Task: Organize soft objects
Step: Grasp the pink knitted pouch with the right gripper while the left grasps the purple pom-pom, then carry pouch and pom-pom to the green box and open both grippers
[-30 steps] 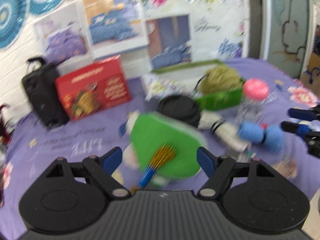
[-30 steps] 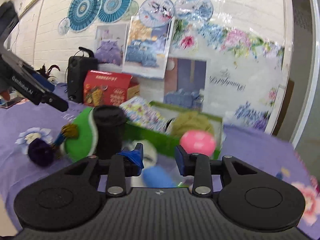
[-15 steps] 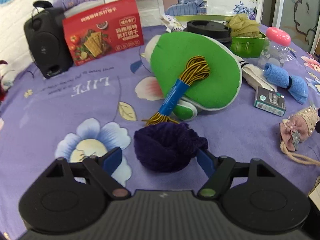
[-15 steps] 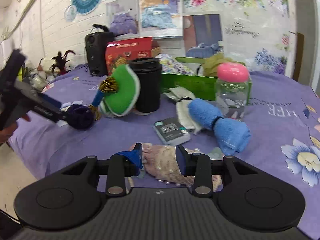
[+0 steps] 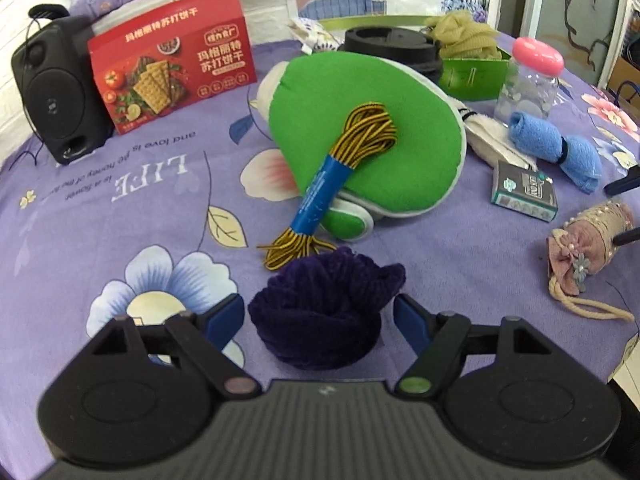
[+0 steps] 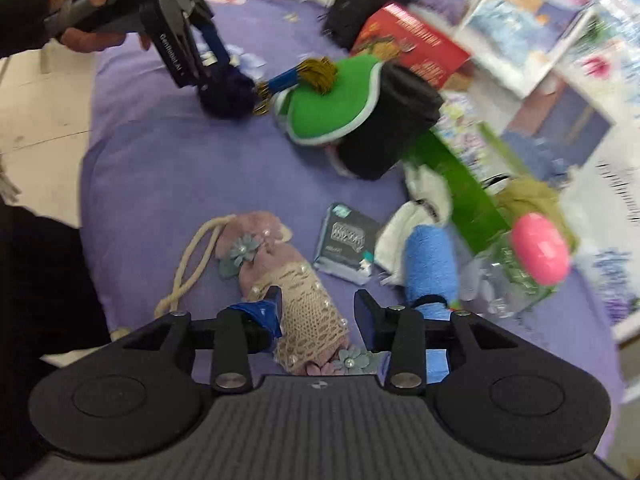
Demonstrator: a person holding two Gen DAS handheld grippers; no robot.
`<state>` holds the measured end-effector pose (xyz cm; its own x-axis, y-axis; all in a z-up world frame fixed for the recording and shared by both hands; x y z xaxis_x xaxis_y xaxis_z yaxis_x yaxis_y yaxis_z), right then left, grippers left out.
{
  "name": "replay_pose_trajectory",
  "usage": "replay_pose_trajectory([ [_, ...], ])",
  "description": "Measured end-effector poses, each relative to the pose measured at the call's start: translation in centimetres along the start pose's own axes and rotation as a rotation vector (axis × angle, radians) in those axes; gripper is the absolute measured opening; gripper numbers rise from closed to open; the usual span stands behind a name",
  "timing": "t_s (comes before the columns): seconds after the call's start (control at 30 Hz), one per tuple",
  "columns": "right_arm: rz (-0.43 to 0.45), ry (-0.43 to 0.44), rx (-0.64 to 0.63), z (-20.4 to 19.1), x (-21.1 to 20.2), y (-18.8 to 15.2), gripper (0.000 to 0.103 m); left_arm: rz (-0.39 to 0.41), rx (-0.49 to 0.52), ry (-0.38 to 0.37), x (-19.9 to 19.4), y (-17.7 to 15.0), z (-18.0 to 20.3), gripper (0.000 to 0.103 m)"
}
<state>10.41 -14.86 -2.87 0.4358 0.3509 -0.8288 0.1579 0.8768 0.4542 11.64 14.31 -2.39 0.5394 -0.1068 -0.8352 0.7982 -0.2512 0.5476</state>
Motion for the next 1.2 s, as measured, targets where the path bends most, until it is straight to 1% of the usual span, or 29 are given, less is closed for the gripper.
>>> replay_pose_trajectory([
  [0.07,-0.018,0.108,-0.011,1.1,0.5,0.5,0.025,-0.021,0.019,-0.030,0.2,0.3,-0.1,0.076],
  [0.13,-0.025,0.161,-0.038,1.7,1.0,1.0,0.026,-0.044,0.049,-0.048,0.4,0.5,-0.2,0.076],
  [0.17,-0.036,0.200,-0.048,1.7,1.4,1.0,0.029,-0.055,0.070,-0.061,0.6,0.6,-0.2,0.076],
  [0.27,-0.066,0.254,-0.107,1.8,2.5,1.1,0.035,-0.077,0.123,-0.083,1.3,0.9,-0.3,0.076],
  [0.33,-0.110,0.262,-0.124,2.1,3.6,1.4,0.038,-0.088,0.117,-0.097,1.9,1.3,-0.5,0.076],
  [0.37,-0.133,0.289,-0.118,2.0,4.2,1.4,0.040,-0.098,0.110,-0.110,2.3,1.4,-0.6,0.076],
  [0.4,-0.164,0.298,-0.122,1.6,4.8,1.2,0.041,-0.104,0.107,-0.117,2.6,1.5,-0.7,0.076],
  [0.47,-0.130,0.304,-0.122,1.3,5.0,1.2,0.045,-0.109,0.101,-0.104,3.3,1.7,-0.8,0.076],
  [0.53,-0.115,0.323,-0.066,1.5,5.2,0.9,0.047,-0.119,0.081,-0.106,3.9,1.7,-1.0,0.076],
  [0.6,-0.070,0.341,-0.005,1.8,5.2,0.2,0.052,-0.126,0.068,-0.115,4.2,1.6,-1.1,0.076],
  [0.7,0.000,0.320,0.000,1.2,4.9,-0.9,0.054,-0.124,0.058,-0.119,4.1,1.7,-1.4,0.075],
  [0.83,-0.005,0.282,0.075,0.7,4.6,-0.8,0.056,-0.138,0.023,-0.123,3.8,1.4,-1.4,0.069],
  [0.87,-0.009,0.267,0.101,0.6,4.5,-0.7,0.054,-0.142,0.010,-0.124,3.7,1.3,-1.4,0.067],
  [0.9,-0.008,0.243,0.139,0.5,4.4,-0.6,0.048,-0.142,-0.012,-0.120,3.5,1.1,-1.4,0.064],
  [0.93,-0.006,0.222,0.163,0.2,4.2,-0.6,0.046,-0.138,-0.041,-0.119,3.1,0.8,-1.5,0.062],
  [1.0,0.005,0.173,0.148,-0.3,3.3,-0.9,0.040,-0.129,-0.116,-0.134,2.3,0.0,-1.6,0.062],
  [1.03,0.013,0.159,0.153,-0.8,3.1,-0.9,0.039,-0.127,-0.164,-0.154,1.7,-0.5,-1.6,0.062],
  [1.1,0.021,0.165,0.191,-1.7,2.4,-1.4,0.039,-0.114,-0.229,-0.186,0.3,-1.4,-1.6,0.062],
  [1.17,0.037,0.155,0.226,-2.2,1.7,-1.8,0.039,-0.089,-0.255,-0.172,-1.4,-2.1,-1.2,0.062],
  [1.2,0.048,0.164,0.251,-2.4,1.4,-2.0,0.039,-0.078,-0.263,-0.165,-2.2,-2.3,-1.0,0.062],
])
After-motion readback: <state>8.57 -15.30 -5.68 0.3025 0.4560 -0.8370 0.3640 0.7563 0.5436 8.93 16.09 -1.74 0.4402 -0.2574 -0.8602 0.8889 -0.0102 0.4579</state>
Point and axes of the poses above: each gripper's, at about its wrist camera, not at the fingertips, and x roughly the way its jaws point, z to its right, y to its top, the point moved 3 cm from there along x, roughly the way its jaws point, and after that the axes turned 6 degrees about -z, right-handed, at the moved point
